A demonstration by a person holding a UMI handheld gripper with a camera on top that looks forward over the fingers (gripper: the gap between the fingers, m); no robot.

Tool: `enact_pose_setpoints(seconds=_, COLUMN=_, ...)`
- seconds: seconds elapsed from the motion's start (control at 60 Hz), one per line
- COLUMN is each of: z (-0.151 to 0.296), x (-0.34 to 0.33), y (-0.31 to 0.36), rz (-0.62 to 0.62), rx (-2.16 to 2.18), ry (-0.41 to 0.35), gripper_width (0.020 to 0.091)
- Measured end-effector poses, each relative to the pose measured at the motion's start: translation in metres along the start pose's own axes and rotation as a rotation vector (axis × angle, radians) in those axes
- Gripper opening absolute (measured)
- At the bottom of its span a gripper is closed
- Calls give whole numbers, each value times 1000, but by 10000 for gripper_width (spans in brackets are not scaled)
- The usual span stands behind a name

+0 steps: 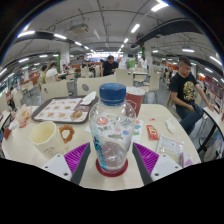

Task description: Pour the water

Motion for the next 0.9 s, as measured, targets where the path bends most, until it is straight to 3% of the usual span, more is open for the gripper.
enact_pose_setpoints(seconds=0.05, z=-1, x=-12, y=0, rz=-17, rx=13, ry=25, gripper_width=820)
enact_pose_setpoints(seconds=0.117, z=-1, x=-34, y=0, rz=-56, rx=27, ry=57, gripper_width=855)
enact_pose_setpoints(seconds=0.317, z=-8, x=-126, y=23, rz=-122, rx=71, ry=180, gripper_width=847)
enact_pose_setpoints(seconds=0.45, z=-13, x=-176, y=47, rz=-123, rx=59, ry=216, gripper_width=847)
enact_pose_setpoints(seconds=0.9, z=-9, x=-226, y=83, rz=-85, rx=1, ry=184, gripper_width=854)
Point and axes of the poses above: the point between the fingertips, and its own axes, seen from behind it with the camera up: y to the left, z up, x forward, the way the camera looks, the point moved 7 cm from there along -x, backward, against the way the camera looks, and after that the axes turned 14 degrees about x, right-handed, at the moved point
